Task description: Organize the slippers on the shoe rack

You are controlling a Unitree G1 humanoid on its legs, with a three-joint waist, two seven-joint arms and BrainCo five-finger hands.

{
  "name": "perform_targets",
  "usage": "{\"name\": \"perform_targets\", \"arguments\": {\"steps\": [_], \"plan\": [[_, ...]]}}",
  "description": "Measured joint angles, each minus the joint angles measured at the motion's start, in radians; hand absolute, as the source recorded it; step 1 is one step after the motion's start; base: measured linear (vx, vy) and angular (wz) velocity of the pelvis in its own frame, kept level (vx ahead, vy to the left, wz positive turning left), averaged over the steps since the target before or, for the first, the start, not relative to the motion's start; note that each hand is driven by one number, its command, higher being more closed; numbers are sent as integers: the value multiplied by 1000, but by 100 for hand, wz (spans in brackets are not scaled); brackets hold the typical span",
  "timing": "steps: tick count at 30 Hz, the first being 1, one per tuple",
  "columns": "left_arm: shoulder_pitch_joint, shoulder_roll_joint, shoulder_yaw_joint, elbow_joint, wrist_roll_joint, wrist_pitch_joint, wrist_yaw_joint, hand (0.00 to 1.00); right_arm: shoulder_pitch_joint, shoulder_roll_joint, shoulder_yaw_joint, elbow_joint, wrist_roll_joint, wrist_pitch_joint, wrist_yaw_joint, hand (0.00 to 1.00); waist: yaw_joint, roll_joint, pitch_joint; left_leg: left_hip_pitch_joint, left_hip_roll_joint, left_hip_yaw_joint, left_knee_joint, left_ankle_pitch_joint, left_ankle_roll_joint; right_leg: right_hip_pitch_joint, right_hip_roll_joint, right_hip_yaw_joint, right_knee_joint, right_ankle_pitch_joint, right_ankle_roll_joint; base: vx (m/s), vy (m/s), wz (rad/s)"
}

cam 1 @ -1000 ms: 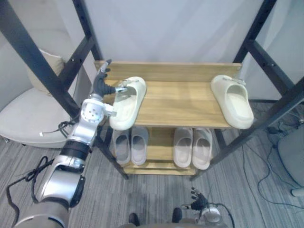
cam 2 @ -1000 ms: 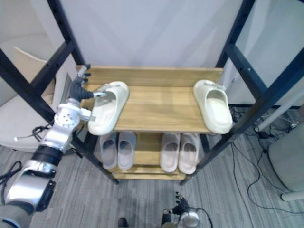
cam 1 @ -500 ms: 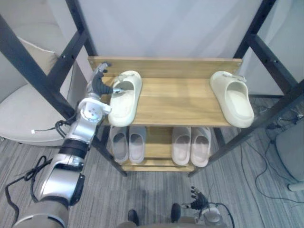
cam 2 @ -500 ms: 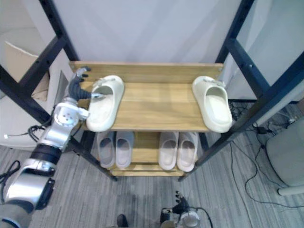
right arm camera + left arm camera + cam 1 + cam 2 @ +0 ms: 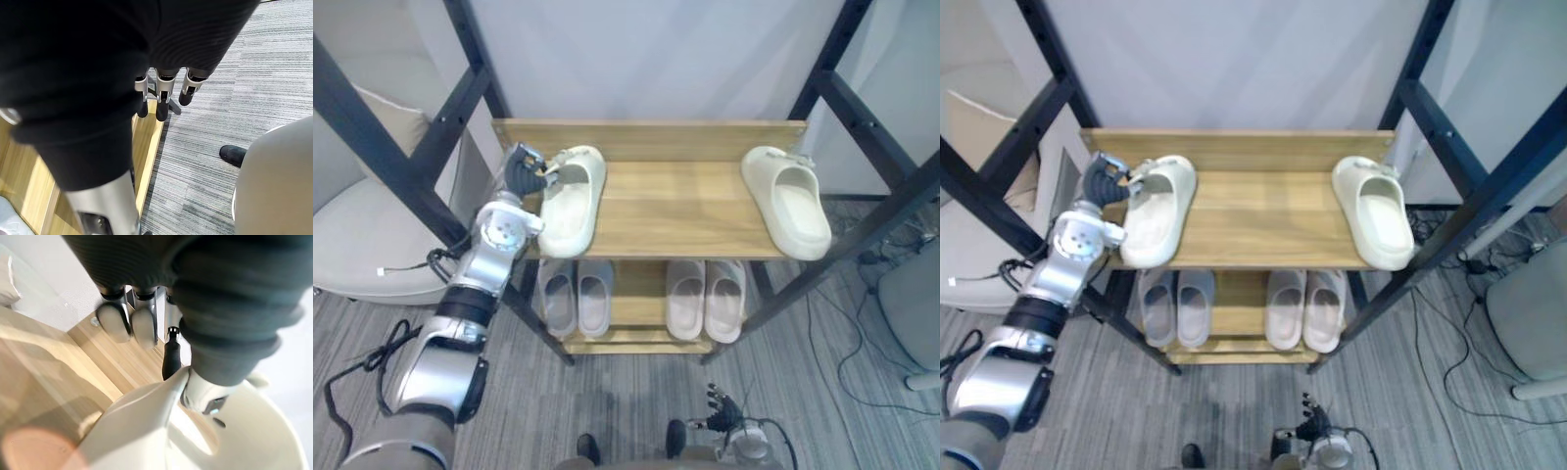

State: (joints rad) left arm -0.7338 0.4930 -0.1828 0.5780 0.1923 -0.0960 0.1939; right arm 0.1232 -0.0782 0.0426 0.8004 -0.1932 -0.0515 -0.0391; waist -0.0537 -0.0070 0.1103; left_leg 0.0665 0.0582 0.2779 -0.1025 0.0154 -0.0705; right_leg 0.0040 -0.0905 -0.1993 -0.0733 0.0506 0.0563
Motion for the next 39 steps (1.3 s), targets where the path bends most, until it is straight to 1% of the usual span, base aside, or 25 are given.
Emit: {"name": "perform_targets", "arguments": {"steps": [6, 7, 10, 15, 16, 19, 26, 30, 33, 34, 35, 39], "plan": [[0, -48, -47, -51, -31, -3, -1, 100, 0, -1, -3, -2, 19, 0, 0, 0, -6, 8, 4, 4, -3, 1, 0, 0, 0, 2, -3, 0, 2, 0, 0, -4, -1, -1], [-3, -71, -62, -58, -38, -6, -1, 100, 0, -1, -6, -3, 19, 0, 0, 0, -8, 13, 4, 4, -4, 1, 0, 0, 0, 3, -4, 0, 2, 0, 0, 0, 0, 0], [-16, -97, -97, -58, -40, -6, -1, 100, -1, -1, -9, -4, 19, 0, 0, 0, -12, 22, 4, 5, -5, 0, 0, 0, 0, 4, -4, -1, 2, 0, 0, 0, 0, 0], [-49, -145, -142, -58, -68, -7, -1, 100, -1, -3, -14, -9, 39, 0, -2, 0, -27, 37, 5, 9, -5, 0, 0, 0, 0, 15, -5, -1, 3, 0, 0, 0, 0, 0], [-50, -156, -146, -58, -70, -7, -1, 100, 0, -3, -21, -16, 39, 1, -2, 0, -34, 43, 4, 12, -5, 0, 0, 0, 0, 16, -5, -1, 3, 0, 0, 0, 0, 0], [-52, -162, -163, -57, -70, -7, -1, 100, 0, -4, -22, -28, 40, 1, -2, 0, -52, 55, 5, 13, -5, 3, 0, 0, 0, 15, -5, 2, 4, 1, -1, -15, -7, -2], [-101, -194, -172, 12, -66, -6, -1, 100, 2, -4, -30, -36, 42, 0, -6, 0, -61, 61, 7, 22, 0, 17, 0, 0, 0, 13, 0, 13, -1, 3, -4, -26, -10, -5], [-130, -196, -174, 71, -65, -5, -1, 100, 2, -4, -34, -38, 46, -1, -8, 0, -67, 63, 8, 20, 1, 23, 0, -2, -2, 8, 1, 18, -2, 3, -4, -4, -10, -4], [-167, -194, -170, 123, -65, -2, -1, 100, 2, -5, -40, -41, 48, -8, -9, 0, -68, 69, 12, 4, 2, 39, 0, -3, -4, -15, 3, 34, 0, 7, -4, 3, -10, -15], [-178, -194, -166, 126, -65, 0, -1, 0, 2, -6, -41, -43, 57, -10, -9, 0, -71, 74, 19, -1, 2, 43, 0, -3, -4, -21, 4, 41, 0, 10, -5, 29, -15, -10], [-187, -195, -166, 128, -65, 0, 0, 0, 2, -7, -42, -44, 69, -11, -11, 0, -78, 77, 22, -4, 2, 43, 0, -3, -5, -21, 4, 41, 0, 10, -4, 29, -15, -8], [-245, -200, -159, 173, -57, 1, 2, 0, -3, -10, -50, -46, 78, -18, -15, 0, -89, 88, 32, -21, 3, 43, 0, -3, -5, -40, 5, 46, 2, 11, -5, 11, -16, -3]]}}
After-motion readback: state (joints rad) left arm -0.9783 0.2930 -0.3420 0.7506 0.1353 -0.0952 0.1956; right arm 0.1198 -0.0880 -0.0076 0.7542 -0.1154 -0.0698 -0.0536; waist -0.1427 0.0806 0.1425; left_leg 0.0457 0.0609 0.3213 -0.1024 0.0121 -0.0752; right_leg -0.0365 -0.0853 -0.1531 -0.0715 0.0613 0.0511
